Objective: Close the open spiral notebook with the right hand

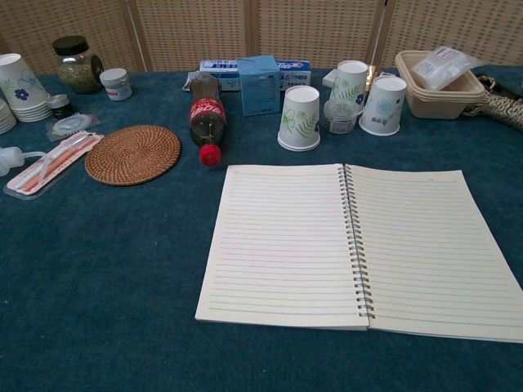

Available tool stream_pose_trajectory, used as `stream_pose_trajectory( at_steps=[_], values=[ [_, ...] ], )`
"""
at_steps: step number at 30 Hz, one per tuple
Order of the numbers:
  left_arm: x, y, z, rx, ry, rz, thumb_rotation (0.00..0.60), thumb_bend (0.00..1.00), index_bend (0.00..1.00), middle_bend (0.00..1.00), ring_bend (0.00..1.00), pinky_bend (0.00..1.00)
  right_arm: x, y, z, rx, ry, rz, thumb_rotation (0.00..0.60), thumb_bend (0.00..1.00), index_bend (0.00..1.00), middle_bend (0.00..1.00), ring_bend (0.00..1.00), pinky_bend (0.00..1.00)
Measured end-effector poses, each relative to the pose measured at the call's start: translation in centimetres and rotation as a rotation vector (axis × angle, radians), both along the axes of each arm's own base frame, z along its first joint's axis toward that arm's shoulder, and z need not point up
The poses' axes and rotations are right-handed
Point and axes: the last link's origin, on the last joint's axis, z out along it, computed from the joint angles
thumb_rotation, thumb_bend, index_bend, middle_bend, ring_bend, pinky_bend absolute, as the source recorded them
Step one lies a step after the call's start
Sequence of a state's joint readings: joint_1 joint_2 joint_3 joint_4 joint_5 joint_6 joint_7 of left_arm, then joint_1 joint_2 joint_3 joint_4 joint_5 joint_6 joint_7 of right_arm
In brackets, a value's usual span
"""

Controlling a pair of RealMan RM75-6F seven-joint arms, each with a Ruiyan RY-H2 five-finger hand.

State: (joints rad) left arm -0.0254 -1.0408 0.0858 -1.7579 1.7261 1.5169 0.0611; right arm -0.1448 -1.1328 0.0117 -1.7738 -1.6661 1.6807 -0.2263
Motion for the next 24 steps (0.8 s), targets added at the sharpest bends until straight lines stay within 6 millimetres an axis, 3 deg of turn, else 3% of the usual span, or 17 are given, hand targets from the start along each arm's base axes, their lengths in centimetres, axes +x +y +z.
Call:
stream_pose_trajectory(
  at_steps=[13,19,24],
  values=[
    [0.3,0.1,-0.1,-0.011,-0.007,-0.013,0.600,0.07,0.00,0.00,0.00,0.00,0.8,-0.5,-0.3,0.122,-0.096,0.027,0.600,0.00,0.00,0.00,0.00,0.00],
    [0.7,0.3,-0.2,-0.020,-0.002,-0.022,0.600,0.07,0.00,0.00,0.00,0.00,1.7,-1.6,-1.1,0.381,-0.212,0.119,0.500,0.01,0.00,0.02,0.00,0.00],
    [0.9,0.2,-0.4,-0.030,0.005,-0.023,0.600,0.07,0.00,0.00,0.00,0.00,3.1,-3.5,-2.4,0.594,-0.228,0.203,0.467,0.16,0.00,0.01,0.00,0.00]
  ],
)
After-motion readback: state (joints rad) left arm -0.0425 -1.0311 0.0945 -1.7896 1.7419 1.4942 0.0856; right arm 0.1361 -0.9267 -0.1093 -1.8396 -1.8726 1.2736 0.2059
